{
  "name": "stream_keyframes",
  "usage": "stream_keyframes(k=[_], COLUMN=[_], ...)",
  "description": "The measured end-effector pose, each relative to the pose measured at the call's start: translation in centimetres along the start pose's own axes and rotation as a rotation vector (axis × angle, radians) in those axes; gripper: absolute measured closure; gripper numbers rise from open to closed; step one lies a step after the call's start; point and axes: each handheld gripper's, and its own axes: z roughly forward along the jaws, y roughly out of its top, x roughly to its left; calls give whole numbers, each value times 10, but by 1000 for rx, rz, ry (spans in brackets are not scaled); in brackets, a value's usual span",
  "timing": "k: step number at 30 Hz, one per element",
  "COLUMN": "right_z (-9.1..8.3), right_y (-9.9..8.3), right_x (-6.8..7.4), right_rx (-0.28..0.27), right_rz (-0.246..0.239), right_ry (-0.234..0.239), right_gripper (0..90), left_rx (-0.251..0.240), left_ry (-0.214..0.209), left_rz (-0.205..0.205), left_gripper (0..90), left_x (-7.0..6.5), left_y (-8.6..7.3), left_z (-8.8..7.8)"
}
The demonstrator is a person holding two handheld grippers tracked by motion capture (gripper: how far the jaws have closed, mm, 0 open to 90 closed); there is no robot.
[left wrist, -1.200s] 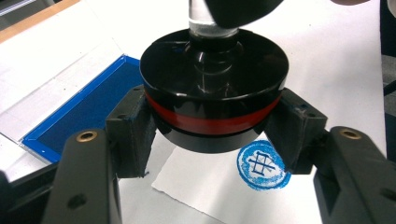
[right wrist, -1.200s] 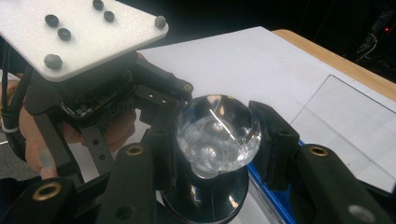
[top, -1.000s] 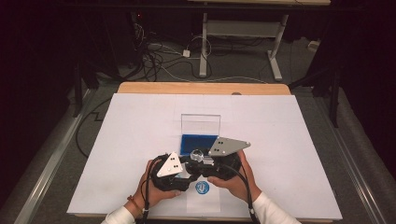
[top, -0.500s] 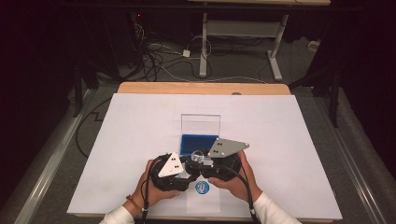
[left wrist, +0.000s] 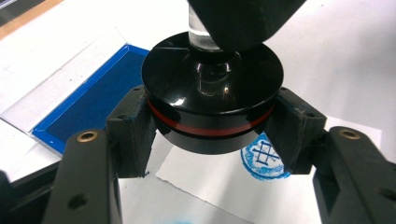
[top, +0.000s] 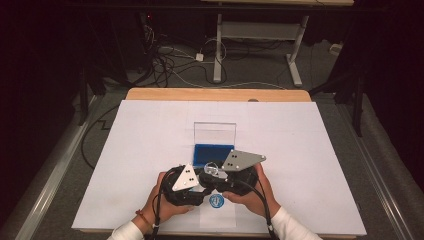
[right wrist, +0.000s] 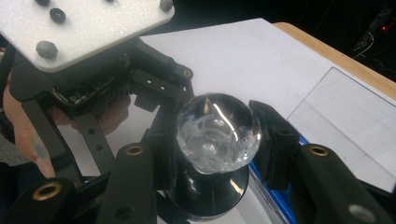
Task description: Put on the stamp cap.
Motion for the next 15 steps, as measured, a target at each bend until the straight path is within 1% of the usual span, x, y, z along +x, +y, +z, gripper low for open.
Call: stream_keyframes(k=[2,3,4,7,9,10,12,13,14,15], right_z=[0,0,-1,-2,-3,-4,-5,-5,-6,-6], right_y=[0,0,0,-1,-1,-1,-2,-2,-2,-2], right_x=[1,1,1,2,2,2,2,2,1,1], right_rx=[-1,0,-4,-13,-16,-19,-25,-28,-28,-32], right_rz=[-11,-18,-21,-27,-28,-30,-24,-24,-26,-21], right_ry=[-2,-3,-2,-3,1,-1,-1,3,2,3], right_gripper=[569,569,570,570,570,570,570,570,570,570], left_rx=[5,0,1,-5,-12,-17,-20,-19,-21,-19], left_ry=[8,1,7,-2,-11,-8,-21,-9,-16,-10], left_rz=[6,-3,1,-5,-17,-25,-23,-15,-18,-13], left_gripper=[365,365,365,366,366,366,367,367,366,366], left_x=[0,0,-1,0,1,1,1,0,1,1], left_y=[0,0,0,0,0,0,0,0,1,1], left_z=[0,0,0,-2,-2,-3,-4,-4,-4,-5])
